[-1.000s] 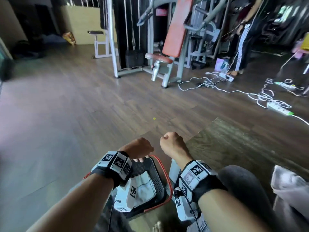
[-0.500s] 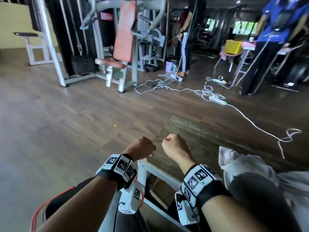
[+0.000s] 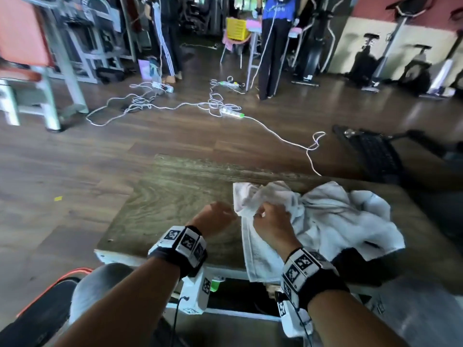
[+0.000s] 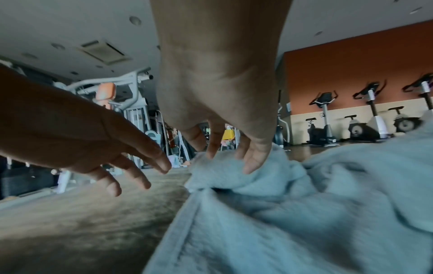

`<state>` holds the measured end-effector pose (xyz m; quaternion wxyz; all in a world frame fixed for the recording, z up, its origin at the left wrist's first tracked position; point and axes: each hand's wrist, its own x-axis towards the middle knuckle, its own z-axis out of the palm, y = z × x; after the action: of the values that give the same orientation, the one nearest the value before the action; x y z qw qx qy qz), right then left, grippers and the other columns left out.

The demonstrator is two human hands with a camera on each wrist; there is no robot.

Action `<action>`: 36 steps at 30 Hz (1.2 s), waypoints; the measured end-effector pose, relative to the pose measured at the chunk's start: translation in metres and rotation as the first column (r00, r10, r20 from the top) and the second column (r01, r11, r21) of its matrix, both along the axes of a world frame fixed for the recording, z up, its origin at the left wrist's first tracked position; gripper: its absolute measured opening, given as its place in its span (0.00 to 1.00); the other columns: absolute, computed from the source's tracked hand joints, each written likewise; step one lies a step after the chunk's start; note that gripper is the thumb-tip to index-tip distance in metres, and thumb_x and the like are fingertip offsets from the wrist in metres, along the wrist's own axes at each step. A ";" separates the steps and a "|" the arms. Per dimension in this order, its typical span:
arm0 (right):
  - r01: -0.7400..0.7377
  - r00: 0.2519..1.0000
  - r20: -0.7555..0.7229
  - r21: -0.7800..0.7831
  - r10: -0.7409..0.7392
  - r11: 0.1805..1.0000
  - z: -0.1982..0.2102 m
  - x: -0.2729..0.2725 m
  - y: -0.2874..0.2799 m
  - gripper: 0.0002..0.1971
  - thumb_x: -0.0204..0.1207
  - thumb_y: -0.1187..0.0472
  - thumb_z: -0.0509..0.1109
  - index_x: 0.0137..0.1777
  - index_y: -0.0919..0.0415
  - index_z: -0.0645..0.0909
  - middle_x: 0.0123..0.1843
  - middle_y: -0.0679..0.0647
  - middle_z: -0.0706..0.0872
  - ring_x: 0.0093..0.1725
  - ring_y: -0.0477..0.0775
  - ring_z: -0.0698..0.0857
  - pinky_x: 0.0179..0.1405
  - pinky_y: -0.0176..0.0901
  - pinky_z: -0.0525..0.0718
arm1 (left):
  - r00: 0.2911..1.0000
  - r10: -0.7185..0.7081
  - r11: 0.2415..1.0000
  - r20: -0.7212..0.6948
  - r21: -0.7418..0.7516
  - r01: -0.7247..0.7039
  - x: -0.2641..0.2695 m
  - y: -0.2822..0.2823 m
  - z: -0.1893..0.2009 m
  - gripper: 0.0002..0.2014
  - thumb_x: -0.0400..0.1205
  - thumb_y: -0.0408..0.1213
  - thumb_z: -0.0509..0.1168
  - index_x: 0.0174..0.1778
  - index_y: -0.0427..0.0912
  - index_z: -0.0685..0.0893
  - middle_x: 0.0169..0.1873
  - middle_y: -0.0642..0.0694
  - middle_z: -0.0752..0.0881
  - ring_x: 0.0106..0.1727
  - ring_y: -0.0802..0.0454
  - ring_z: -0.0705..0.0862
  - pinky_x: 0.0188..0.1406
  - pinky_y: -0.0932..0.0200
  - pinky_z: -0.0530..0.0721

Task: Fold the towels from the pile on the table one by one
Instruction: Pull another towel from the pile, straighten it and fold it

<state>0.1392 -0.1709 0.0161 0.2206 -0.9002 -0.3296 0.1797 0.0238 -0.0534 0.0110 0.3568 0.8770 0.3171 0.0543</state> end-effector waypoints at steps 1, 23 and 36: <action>0.013 1.000 0.015 -0.033 -0.013 0.999 -0.007 0.011 -0.006 0.17 0.75 0.52 0.59 0.63 0.51 0.76 0.74 0.62 0.72 0.76 0.73 0.67 0.73 0.62 0.73 | 0.999 -0.038 0.999 -0.025 0.034 0.039 0.011 -0.003 -0.008 0.07 0.84 0.31 0.63 0.50 0.41 0.87 0.50 0.49 0.81 0.51 0.56 0.78 0.58 0.57 0.81; -0.057 0.987 0.141 0.742 -0.073 0.668 0.015 0.036 -0.041 0.12 0.79 0.68 0.65 0.59 0.58 0.84 0.57 0.49 0.82 0.56 0.48 0.82 0.56 0.40 0.83 | 0.925 0.314 0.925 0.214 0.153 -0.349 0.043 -0.018 0.010 0.12 0.81 0.44 0.64 0.56 0.42 0.81 0.49 0.40 0.88 0.52 0.38 0.83 0.54 0.45 0.83; -0.249 0.954 -0.026 0.482 0.298 0.840 0.037 -0.003 -0.050 0.50 0.65 0.39 0.80 0.83 0.52 0.58 0.79 0.44 0.54 0.75 0.44 0.62 0.68 0.38 0.68 | 0.708 0.282 0.957 0.647 -0.243 -0.159 0.018 -0.049 0.085 0.06 0.82 0.35 0.62 0.38 0.43 0.77 0.33 0.44 0.86 0.38 0.48 0.84 0.44 0.47 0.84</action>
<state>0.1357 -0.2205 0.0528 0.4218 -0.7524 -0.4771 0.1683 0.0420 -0.1025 0.0955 0.5114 0.7191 0.2723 0.3838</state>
